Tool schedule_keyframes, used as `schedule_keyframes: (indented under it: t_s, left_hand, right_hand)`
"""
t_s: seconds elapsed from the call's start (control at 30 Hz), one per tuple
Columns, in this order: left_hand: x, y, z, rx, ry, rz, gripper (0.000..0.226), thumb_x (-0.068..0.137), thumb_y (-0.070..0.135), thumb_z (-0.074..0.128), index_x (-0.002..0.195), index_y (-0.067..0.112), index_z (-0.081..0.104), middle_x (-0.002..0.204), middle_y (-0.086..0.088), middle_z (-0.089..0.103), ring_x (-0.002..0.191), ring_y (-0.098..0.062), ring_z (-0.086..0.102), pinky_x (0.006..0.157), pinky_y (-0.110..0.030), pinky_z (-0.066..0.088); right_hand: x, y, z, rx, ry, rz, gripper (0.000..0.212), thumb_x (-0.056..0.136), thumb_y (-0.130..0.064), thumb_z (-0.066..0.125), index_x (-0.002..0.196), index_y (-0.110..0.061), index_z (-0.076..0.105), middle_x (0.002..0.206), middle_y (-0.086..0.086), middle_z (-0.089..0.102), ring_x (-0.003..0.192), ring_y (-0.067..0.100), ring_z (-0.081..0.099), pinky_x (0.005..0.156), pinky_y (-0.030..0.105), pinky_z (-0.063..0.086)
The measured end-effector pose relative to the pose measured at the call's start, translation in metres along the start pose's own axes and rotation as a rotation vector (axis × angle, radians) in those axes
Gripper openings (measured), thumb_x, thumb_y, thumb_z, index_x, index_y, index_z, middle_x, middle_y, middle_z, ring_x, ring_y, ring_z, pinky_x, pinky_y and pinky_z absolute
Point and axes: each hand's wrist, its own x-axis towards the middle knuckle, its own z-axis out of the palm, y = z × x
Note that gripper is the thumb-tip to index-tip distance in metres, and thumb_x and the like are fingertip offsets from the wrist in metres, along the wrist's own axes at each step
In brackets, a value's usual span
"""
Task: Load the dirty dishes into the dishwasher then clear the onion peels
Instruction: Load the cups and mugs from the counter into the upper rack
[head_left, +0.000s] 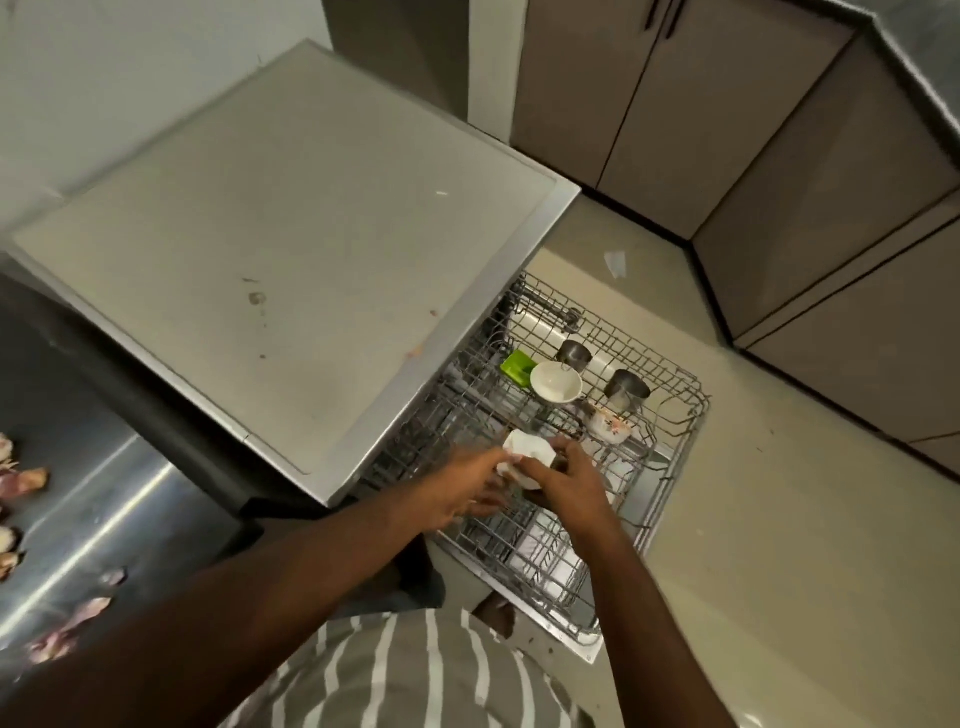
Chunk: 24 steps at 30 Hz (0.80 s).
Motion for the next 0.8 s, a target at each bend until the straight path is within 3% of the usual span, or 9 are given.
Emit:
schedule_keyframes:
  t_s: [0.1, 0.23, 0.33, 0.47, 0.8]
  left_hand:
    - [0.011, -0.012, -0.017, 0.346, 0.023, 0.014, 0.029, 0.104, 0.037, 0.057, 0.119, 0.013, 0.066, 0.106, -0.009, 0.071, 0.093, -0.019, 0.068, 0.079, -0.033, 0.058]
    - [0.012, -0.020, -0.037, 0.828, -0.087, 0.164, 0.047, 0.095, 0.051, 0.056, 0.091, 0.005, 0.069, 0.077, -0.007, 0.062, 0.068, -0.018, 0.056, 0.066, -0.032, 0.044]
    - [0.007, -0.013, -0.039, 1.007, -0.124, 0.200, 0.045, 0.098, 0.048, 0.054, 0.098, 0.006, 0.070, 0.084, -0.009, 0.066, 0.071, -0.020, 0.058, 0.065, -0.031, 0.046]
    - [-0.005, 0.009, -0.037, 1.126, -0.154, 0.285, 0.041, 0.102, 0.045, 0.052, 0.104, 0.008, 0.069, 0.101, -0.015, 0.071, 0.092, -0.030, 0.069, 0.081, -0.042, 0.056]
    - [-0.018, 0.012, -0.060, 1.151, -0.179, 0.402, 0.038, 0.103, 0.040, 0.054, 0.118, 0.007, 0.068, 0.112, -0.013, 0.071, 0.105, -0.029, 0.066, 0.092, -0.048, 0.055]
  right_hand:
    - [0.035, 0.014, 0.013, -0.357, 0.082, -0.078, 0.086, 0.061, -0.049, 0.091, 0.133, -0.017, 0.057, 0.123, 0.002, 0.067, 0.108, 0.022, 0.067, 0.094, 0.048, 0.058]
    - [0.078, 0.019, 0.032, -0.738, 0.108, -0.166, 0.075, 0.071, -0.021, 0.089, 0.136, -0.007, 0.055, 0.130, 0.012, 0.062, 0.117, 0.031, 0.060, 0.099, 0.043, 0.051]
    - [0.109, 0.022, 0.044, -0.995, 0.057, -0.231, 0.074, 0.078, -0.018, 0.084, 0.142, -0.010, 0.048, 0.137, 0.015, 0.056, 0.123, 0.033, 0.055, 0.104, 0.045, 0.049]
    - [0.139, 0.023, 0.055, -1.187, 0.005, -0.245, 0.071, 0.082, -0.016, 0.078, 0.146, -0.016, 0.045, 0.141, 0.018, 0.052, 0.124, 0.040, 0.056, 0.101, 0.047, 0.051]
    - [0.163, 0.042, 0.075, -1.345, -0.005, -0.137, 0.079, 0.090, -0.008, 0.072, 0.155, -0.012, 0.028, 0.162, 0.020, 0.024, 0.146, 0.042, 0.030, 0.112, 0.051, 0.045]
